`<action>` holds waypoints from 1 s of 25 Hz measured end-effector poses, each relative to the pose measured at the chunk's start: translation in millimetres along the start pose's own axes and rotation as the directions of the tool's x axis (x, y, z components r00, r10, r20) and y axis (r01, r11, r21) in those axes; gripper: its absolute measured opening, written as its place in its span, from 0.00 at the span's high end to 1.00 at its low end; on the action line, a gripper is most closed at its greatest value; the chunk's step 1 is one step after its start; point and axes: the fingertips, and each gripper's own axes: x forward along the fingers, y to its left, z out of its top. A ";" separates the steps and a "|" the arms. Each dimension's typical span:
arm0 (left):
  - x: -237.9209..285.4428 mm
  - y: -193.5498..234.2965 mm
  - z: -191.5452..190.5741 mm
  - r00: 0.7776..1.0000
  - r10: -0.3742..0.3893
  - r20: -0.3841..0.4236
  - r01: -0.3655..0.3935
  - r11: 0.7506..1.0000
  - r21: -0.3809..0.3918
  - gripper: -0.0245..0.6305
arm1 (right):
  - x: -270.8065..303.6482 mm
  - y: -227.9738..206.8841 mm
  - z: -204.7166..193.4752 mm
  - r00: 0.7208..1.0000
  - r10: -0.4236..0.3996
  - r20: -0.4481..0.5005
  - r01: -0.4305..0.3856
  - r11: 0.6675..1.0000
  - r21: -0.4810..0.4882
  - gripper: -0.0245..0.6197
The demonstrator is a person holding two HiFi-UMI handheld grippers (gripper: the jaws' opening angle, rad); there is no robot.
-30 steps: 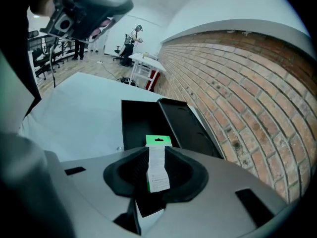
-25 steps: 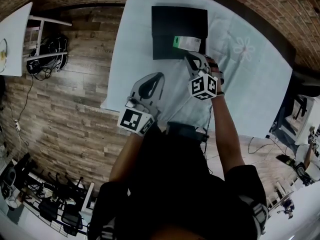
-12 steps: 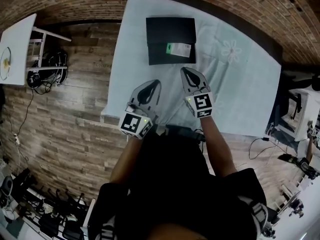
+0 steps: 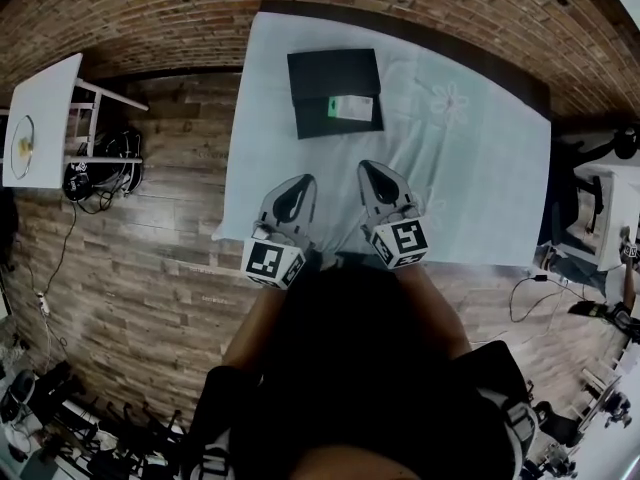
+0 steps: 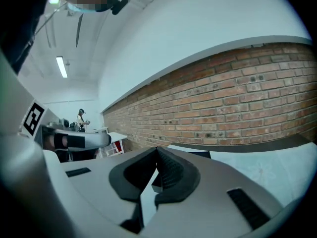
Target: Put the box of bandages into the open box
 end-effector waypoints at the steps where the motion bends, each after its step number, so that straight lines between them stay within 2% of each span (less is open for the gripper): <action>1: -3.7 -1.6 0.2 1.000 0.006 0.001 -0.006 1.000 0.006 0.90 | -6.7 1.3 3.8 1.000 -0.011 0.017 0.011 1.000 0.013 0.92; 8: -20.0 -11.1 6.4 1.000 -0.003 0.011 0.002 0.999 0.037 0.90 | -39.1 7.7 20.1 0.996 -0.051 0.068 0.044 0.995 0.093 0.92; 25: -13.7 -15.8 12.4 1.000 -0.012 0.021 0.011 0.999 0.043 0.90 | -39.2 29.5 22.8 0.998 -0.003 0.055 -0.001 0.998 0.058 0.92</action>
